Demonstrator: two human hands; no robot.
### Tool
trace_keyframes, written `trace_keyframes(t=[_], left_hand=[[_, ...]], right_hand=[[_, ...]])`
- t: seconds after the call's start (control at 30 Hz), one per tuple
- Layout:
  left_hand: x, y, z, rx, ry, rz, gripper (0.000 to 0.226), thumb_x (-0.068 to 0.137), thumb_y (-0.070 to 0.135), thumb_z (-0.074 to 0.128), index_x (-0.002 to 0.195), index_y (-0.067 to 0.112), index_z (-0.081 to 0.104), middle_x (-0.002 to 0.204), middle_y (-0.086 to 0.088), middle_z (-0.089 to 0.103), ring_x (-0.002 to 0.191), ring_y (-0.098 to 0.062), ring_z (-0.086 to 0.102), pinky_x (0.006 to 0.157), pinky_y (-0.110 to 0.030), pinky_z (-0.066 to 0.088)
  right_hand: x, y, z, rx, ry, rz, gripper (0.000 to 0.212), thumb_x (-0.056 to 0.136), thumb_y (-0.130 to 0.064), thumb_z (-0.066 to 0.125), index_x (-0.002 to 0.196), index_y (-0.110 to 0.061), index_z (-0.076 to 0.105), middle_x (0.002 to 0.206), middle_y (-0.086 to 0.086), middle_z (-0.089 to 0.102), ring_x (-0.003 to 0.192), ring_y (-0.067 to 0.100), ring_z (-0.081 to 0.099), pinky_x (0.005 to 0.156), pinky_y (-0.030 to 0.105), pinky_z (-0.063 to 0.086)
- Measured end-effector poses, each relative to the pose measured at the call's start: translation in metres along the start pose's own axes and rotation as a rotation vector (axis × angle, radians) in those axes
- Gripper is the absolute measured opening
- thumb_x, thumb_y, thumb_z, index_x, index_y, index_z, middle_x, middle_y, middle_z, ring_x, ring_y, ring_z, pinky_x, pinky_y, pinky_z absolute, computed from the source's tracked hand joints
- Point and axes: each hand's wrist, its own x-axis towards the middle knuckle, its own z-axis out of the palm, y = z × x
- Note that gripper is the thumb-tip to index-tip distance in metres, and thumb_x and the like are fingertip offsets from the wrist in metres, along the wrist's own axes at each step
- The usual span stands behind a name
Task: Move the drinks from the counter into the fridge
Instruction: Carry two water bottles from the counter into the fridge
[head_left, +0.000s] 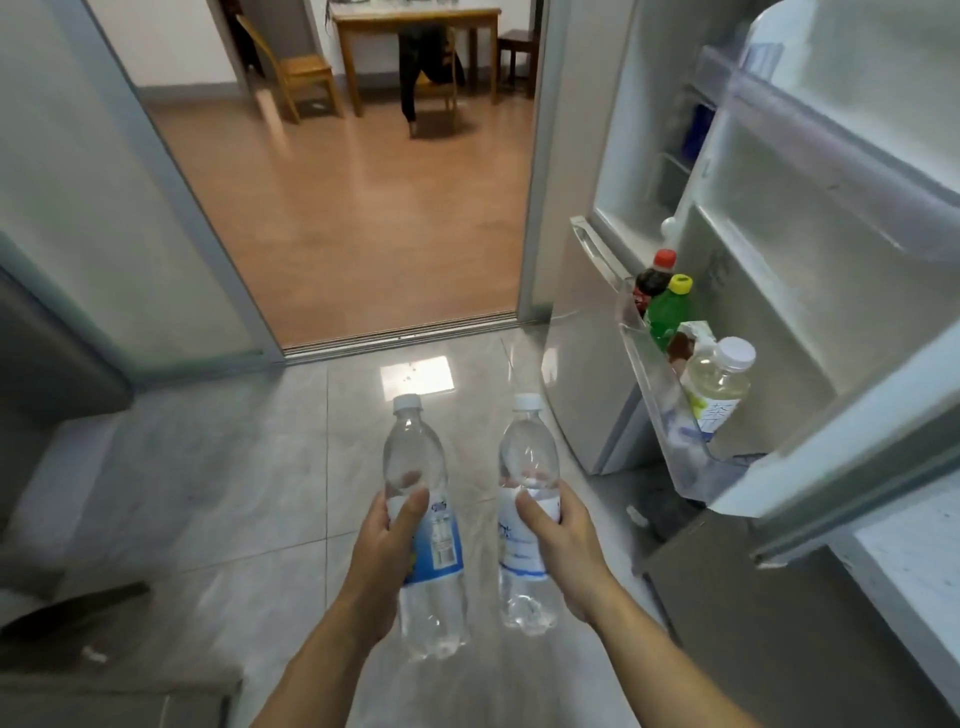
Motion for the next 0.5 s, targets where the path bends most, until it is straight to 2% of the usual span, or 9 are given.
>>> trace_keyframes(t=[0.13, 0.23, 0.3, 0.4, 0.5], left_hand=[[0.035, 0.017, -0.014, -0.049, -0.02, 0.002, 0.06, 0.071, 0.058, 0.063, 0.125, 0.034, 0.054, 0.101, 0.001, 0.075, 0.089, -0.023, 0.074, 0.065, -0.037, 0.061], [0.069, 0.03, -0.019, -0.071, -0.061, 0.004, 0.066, 0.076, 0.054, 0.07, 0.132, 0.024, 0.051, 0.113, -0.01, 0.071, 0.101, -0.033, 0.07, 0.087, -0.055, 0.056], [0.094, 0.042, -0.019, -0.056, -0.083, 0.012, 0.073, 0.072, 0.054, 0.066, 0.134, 0.019, 0.05, 0.118, -0.016, 0.067, 0.106, -0.037, 0.067, 0.094, -0.061, 0.051], [0.138, 0.062, -0.015, -0.012, -0.071, 0.03, 0.067, 0.079, 0.05, 0.064, 0.135, 0.016, 0.049, 0.117, -0.016, 0.067, 0.104, -0.035, 0.069, 0.093, -0.058, 0.053], [0.183, 0.086, -0.009, -0.02, -0.04, 0.037, 0.054, 0.084, 0.043, 0.063, 0.132, 0.024, 0.05, 0.112, -0.011, 0.07, 0.1, -0.03, 0.071, 0.087, -0.049, 0.058]], right_hand=[[0.035, -0.009, 0.023, -0.006, -0.028, -0.001, 0.03, 0.089, -0.034, 0.071, 0.113, -0.018, 0.063, 0.101, 0.006, 0.075, 0.091, 0.024, 0.074, 0.08, 0.038, 0.062], [0.07, -0.017, 0.037, -0.011, -0.053, 0.012, 0.033, 0.088, -0.035, 0.07, 0.115, -0.019, 0.062, 0.101, 0.005, 0.075, 0.09, 0.023, 0.074, 0.078, 0.038, 0.062], [0.098, -0.023, 0.044, -0.001, -0.052, 0.02, 0.033, 0.087, -0.037, 0.07, 0.114, -0.02, 0.061, 0.099, 0.004, 0.075, 0.088, 0.021, 0.074, 0.072, 0.033, 0.062], [0.145, -0.037, 0.054, 0.022, -0.048, 0.019, 0.031, 0.087, -0.039, 0.07, 0.112, -0.022, 0.062, 0.097, 0.002, 0.075, 0.085, 0.02, 0.075, 0.066, 0.027, 0.06], [0.194, -0.06, 0.061, 0.03, -0.05, 0.013, 0.048, 0.077, -0.052, 0.069, 0.113, -0.023, 0.06, 0.098, 0.001, 0.075, 0.086, 0.02, 0.075, 0.068, 0.03, 0.061]])
